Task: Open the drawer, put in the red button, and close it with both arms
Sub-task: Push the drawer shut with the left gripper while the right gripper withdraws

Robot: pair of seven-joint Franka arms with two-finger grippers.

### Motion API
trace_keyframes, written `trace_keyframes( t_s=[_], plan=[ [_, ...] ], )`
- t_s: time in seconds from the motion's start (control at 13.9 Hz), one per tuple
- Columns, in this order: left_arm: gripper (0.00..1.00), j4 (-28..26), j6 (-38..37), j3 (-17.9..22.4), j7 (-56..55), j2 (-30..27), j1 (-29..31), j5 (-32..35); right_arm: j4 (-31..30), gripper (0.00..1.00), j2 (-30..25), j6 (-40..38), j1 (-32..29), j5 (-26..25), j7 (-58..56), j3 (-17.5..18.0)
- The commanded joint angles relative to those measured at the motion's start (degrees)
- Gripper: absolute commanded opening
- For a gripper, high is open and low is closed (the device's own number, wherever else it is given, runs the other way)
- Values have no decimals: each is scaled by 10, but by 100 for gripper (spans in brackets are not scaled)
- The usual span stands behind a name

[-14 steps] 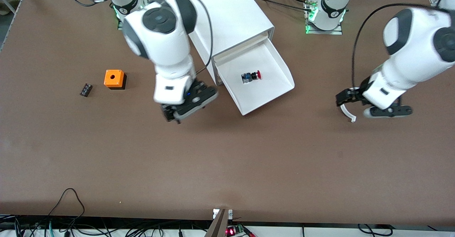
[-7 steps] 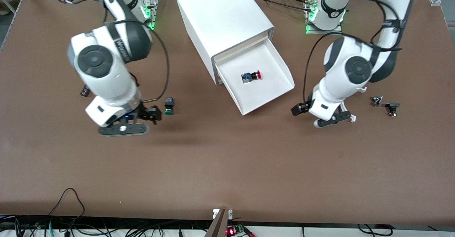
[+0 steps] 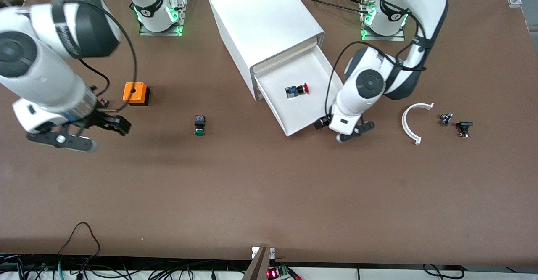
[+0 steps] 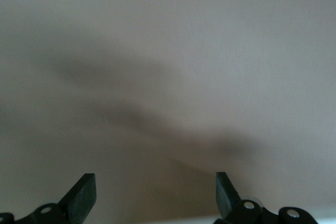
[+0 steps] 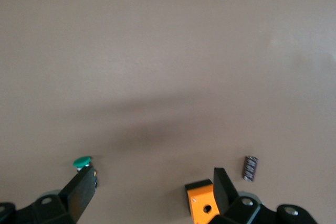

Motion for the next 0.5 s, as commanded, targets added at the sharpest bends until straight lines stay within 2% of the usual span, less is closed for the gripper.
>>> trace_keyframes(
  t_s=[0.0,0.22,0.43],
  plan=[
    [100,-29,-1,-32,-27,-18,-1,-7,-50,100,-63,-17,-2,43,-80,-62],
    [100,-55,-1,-75,-25,-41,-1,-7,-54,100,-104,-54,-3,61,-154,-111],
    [100,-97,0,-119,-16,-56,2,-7,-87,100,-157,-78,-3,88,-228,-155]
  ],
)
